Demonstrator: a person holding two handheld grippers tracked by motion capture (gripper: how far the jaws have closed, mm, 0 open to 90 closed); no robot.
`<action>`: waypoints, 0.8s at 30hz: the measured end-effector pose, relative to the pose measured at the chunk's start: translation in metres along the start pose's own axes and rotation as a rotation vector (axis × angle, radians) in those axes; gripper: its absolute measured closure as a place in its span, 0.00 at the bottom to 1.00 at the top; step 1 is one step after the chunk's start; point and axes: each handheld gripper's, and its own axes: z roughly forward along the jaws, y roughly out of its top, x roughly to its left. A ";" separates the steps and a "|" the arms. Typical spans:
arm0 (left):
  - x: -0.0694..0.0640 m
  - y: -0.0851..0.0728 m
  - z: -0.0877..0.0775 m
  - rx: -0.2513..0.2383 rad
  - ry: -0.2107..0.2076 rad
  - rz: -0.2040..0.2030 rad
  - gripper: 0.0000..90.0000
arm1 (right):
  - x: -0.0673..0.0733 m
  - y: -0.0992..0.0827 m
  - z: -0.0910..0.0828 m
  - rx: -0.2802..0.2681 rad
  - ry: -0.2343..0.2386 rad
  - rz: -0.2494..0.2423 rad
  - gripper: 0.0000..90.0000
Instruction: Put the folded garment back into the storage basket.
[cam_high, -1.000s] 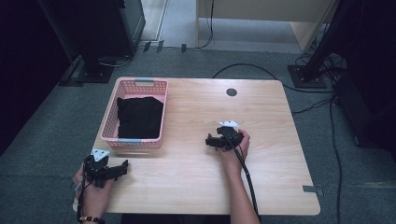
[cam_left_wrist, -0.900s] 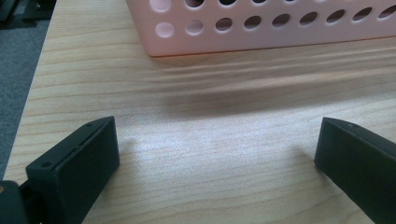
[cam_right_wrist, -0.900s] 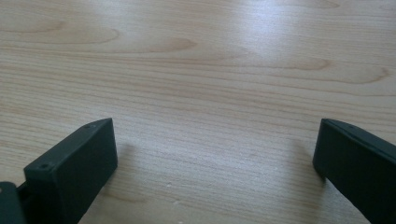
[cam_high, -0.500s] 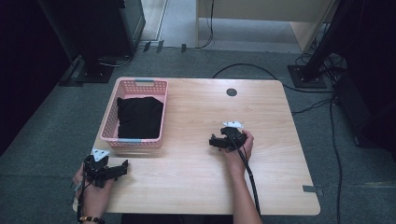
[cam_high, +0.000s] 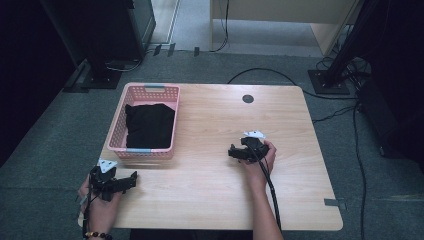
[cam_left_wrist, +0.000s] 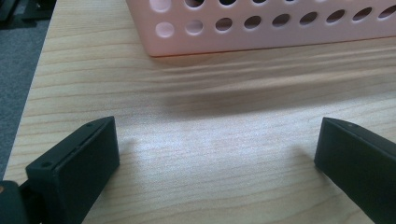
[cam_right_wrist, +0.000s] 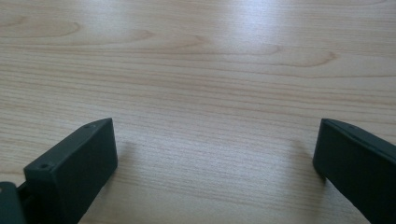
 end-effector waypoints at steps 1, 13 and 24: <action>0.000 0.000 0.000 0.000 0.000 0.000 0.00 | -0.001 0.000 0.000 -0.001 -0.002 -0.001 0.00; 0.000 0.000 0.000 0.000 0.000 0.000 0.00 | -0.015 -0.004 -0.004 -0.001 -0.018 0.017 0.00; 0.000 0.000 0.000 0.000 0.000 0.000 0.00 | -0.032 -0.009 -0.010 -0.002 -0.040 0.038 0.00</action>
